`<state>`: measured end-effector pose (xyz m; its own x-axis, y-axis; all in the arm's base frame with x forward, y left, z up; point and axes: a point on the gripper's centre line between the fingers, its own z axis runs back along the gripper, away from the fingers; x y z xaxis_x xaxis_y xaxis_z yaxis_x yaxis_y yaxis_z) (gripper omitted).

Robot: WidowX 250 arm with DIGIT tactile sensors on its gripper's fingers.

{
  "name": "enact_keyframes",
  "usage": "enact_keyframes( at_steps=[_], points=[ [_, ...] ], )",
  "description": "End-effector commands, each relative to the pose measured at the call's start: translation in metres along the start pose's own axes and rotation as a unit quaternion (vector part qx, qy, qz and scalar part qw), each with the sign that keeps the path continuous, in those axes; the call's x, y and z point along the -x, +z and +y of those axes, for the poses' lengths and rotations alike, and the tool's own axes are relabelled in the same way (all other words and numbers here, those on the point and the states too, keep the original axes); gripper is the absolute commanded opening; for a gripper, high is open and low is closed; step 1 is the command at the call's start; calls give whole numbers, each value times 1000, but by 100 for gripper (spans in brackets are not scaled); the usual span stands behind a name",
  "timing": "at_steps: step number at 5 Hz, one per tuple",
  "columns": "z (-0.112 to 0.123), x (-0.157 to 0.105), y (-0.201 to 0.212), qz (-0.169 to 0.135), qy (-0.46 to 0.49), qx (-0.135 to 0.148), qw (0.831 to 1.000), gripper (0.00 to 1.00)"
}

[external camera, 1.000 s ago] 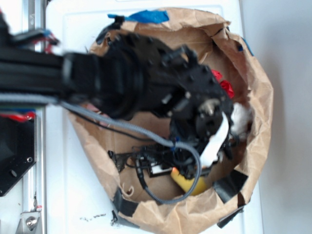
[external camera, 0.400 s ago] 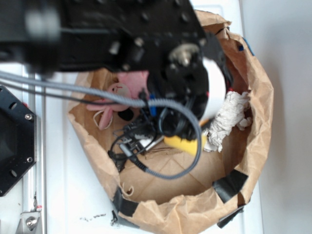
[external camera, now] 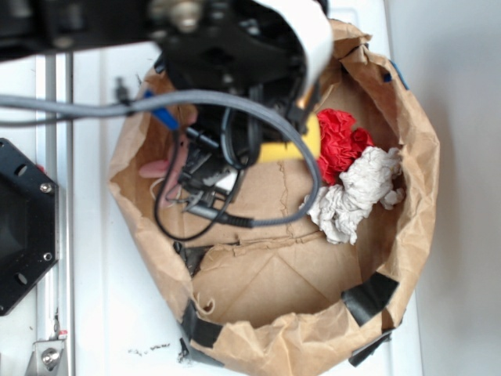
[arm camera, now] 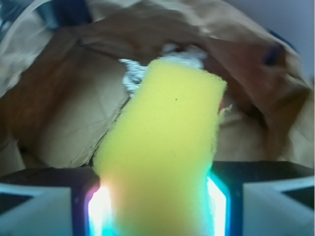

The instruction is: Grab the green sponge.

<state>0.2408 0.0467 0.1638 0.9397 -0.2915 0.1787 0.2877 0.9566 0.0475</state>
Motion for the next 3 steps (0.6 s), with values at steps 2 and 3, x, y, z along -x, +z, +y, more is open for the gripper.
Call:
enact_keyframes(
  at_steps=[2,3],
  points=[
    [-19,-7,11,-12,118,-13,993,0],
    [-19,-9,8,-16,123,-8,992,0]
  ],
)
